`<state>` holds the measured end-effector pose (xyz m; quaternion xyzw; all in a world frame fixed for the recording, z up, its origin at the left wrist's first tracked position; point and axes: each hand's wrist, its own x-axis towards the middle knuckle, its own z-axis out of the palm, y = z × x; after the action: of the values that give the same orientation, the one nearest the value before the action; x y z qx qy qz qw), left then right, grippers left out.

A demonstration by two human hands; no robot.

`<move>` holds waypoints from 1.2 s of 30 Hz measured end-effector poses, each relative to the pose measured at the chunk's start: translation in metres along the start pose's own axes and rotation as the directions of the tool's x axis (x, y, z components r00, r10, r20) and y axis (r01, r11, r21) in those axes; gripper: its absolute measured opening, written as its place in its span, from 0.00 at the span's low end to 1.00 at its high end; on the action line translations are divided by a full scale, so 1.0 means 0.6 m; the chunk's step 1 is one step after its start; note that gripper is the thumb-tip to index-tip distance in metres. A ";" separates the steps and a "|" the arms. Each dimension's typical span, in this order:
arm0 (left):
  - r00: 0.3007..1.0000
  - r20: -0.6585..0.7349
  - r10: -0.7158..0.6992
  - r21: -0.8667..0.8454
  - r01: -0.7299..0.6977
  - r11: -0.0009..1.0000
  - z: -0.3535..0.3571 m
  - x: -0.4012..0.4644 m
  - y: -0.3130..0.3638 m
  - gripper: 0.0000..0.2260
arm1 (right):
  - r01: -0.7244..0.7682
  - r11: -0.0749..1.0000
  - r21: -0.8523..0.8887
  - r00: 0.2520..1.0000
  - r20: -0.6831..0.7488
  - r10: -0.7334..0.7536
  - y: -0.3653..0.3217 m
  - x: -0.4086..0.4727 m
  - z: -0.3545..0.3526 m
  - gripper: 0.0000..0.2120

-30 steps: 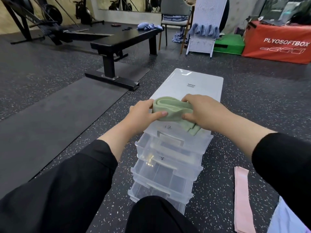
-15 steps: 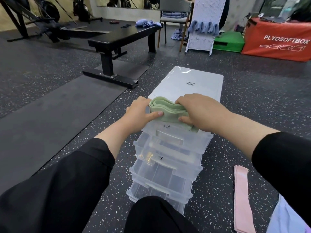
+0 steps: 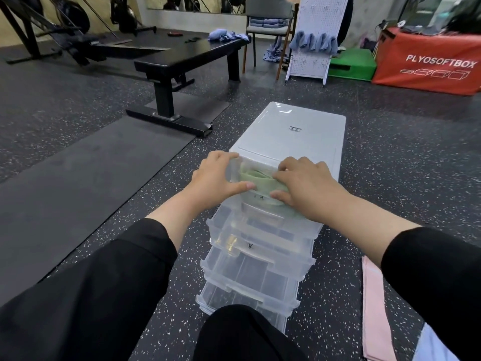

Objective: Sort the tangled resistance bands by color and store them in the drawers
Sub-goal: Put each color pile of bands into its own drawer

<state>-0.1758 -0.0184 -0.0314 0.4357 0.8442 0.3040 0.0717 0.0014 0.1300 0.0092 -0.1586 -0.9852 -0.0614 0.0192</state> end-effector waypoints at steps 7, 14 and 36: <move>0.987 -0.055 0.151 0.123 -0.143 0.982 0.016 -0.024 -0.007 0.22 | 0.006 0.999 -0.032 1.000 0.006 -0.006 0.002 -0.043 0.028 0.27; 0.967 -0.114 0.228 0.188 -0.205 0.961 0.042 -0.043 0.005 0.17 | 0.031 0.990 0.139 0.999 -0.043 -0.025 0.024 -0.074 0.044 0.27; 0.889 -0.085 0.450 -0.004 -0.452 0.892 0.235 -0.170 0.313 0.12 | -0.374 0.838 0.397 0.904 -0.046 0.425 0.183 -0.355 0.098 0.24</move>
<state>0.0709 0.0476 -0.0516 0.6058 0.7186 0.3400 -0.0301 0.2367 0.1749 -0.0489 -0.3496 -0.9198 0.1248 0.1270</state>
